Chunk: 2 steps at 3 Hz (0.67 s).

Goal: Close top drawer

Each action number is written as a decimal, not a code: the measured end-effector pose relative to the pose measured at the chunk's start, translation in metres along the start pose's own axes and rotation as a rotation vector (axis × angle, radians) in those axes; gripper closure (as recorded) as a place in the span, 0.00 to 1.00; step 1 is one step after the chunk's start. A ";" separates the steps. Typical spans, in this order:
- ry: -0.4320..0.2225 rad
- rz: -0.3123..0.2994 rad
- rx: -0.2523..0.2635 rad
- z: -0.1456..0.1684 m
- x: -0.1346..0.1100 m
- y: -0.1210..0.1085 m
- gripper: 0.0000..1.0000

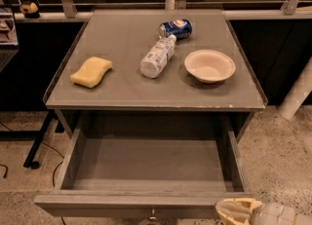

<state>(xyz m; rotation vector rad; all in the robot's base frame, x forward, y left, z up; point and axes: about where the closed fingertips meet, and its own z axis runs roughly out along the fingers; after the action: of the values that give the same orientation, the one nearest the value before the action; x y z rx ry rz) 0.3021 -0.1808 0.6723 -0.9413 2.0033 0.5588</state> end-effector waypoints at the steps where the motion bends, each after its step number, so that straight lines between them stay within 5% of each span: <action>1: 0.000 0.000 0.000 0.000 0.000 0.000 1.00; 2: 0.024 0.015 0.002 0.008 0.011 -0.006 1.00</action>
Offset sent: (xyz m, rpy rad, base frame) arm 0.0247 -0.0159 -0.0722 -0.0504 0.1161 -0.0475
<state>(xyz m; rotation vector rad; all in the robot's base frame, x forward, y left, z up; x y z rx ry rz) 0.3063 -0.1835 0.6584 -0.9368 2.0328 0.5564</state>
